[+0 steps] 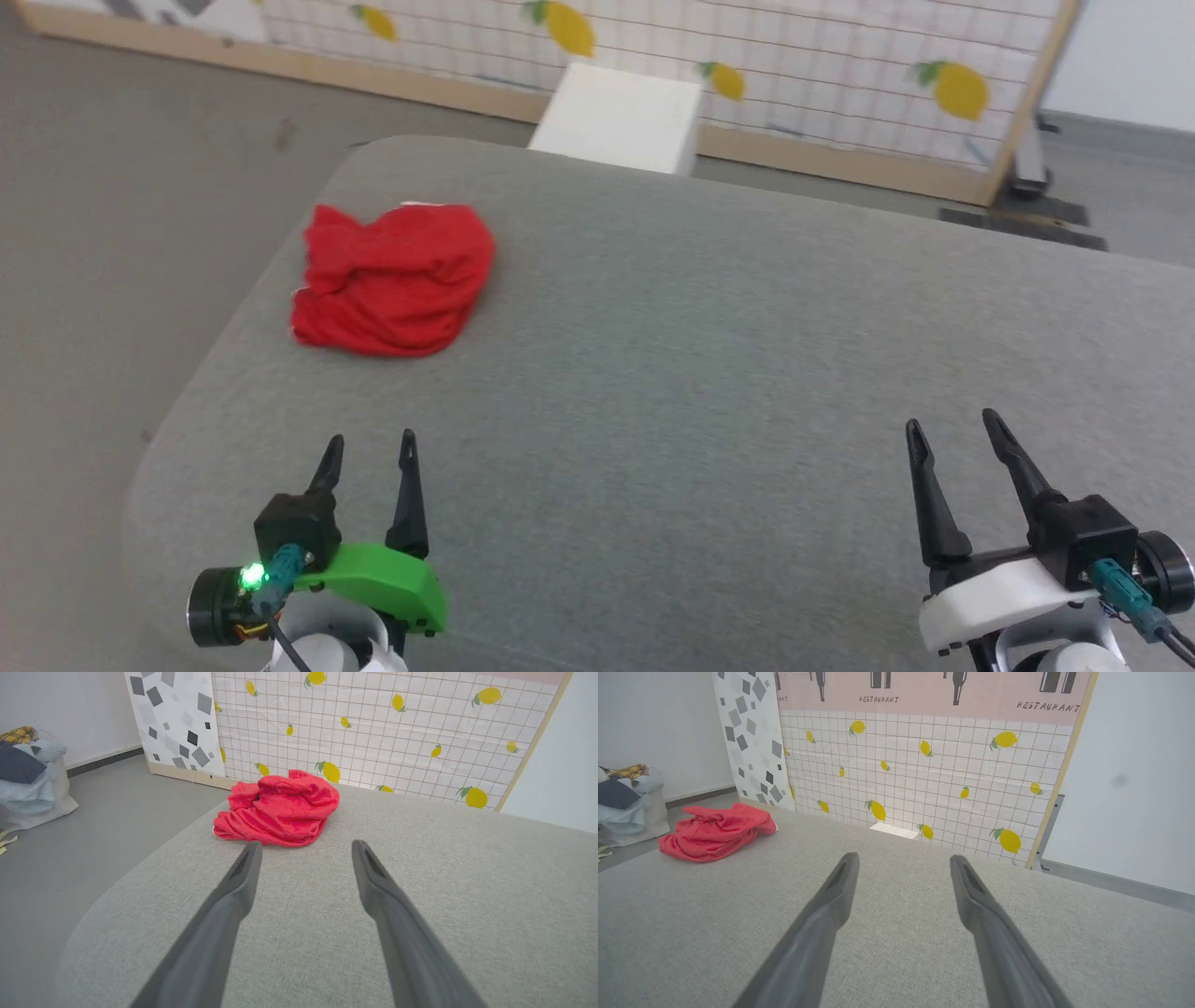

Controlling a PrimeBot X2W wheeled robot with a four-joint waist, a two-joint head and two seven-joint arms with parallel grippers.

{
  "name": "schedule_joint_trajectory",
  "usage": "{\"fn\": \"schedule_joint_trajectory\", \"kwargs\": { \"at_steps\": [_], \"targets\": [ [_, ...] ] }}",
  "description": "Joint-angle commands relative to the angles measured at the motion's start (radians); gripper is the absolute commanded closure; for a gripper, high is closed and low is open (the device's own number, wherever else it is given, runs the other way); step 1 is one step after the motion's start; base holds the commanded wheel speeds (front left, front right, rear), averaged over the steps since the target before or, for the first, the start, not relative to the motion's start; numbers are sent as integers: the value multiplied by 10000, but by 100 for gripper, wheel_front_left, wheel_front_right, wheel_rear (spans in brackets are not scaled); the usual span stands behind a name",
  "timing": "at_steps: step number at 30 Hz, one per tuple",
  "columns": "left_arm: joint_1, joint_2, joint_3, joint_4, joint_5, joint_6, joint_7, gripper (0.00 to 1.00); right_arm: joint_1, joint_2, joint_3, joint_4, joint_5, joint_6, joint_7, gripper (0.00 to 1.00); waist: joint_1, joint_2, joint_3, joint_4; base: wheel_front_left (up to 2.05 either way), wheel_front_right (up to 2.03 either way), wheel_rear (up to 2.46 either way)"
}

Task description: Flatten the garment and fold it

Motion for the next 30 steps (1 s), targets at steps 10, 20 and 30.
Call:
{"fn": "schedule_joint_trajectory", "kwargs": {
  "at_steps": [10, 20, 30],
  "targets": [
    [-119, 205, 85, 38, -194, 239, -294, 0, -211, 25, 4, 209, -26, -15, -318, 0, -1, -1, 143, 3184, 0, 0, 0],
    [-33, 262, 128, -18, -217, 187, -352, 0, -298, 26, 75, 319, -13, -15, -402, 0, -1, -1, 156, 4196, 0, 0, 0],
    [102, 276, 219, -38, -192, 210, -352, 0, -306, 26, 94, 356, -11, -15, -426, 0, -1, -1, 176, 4205, 0, 0, 0]
  ]
}}
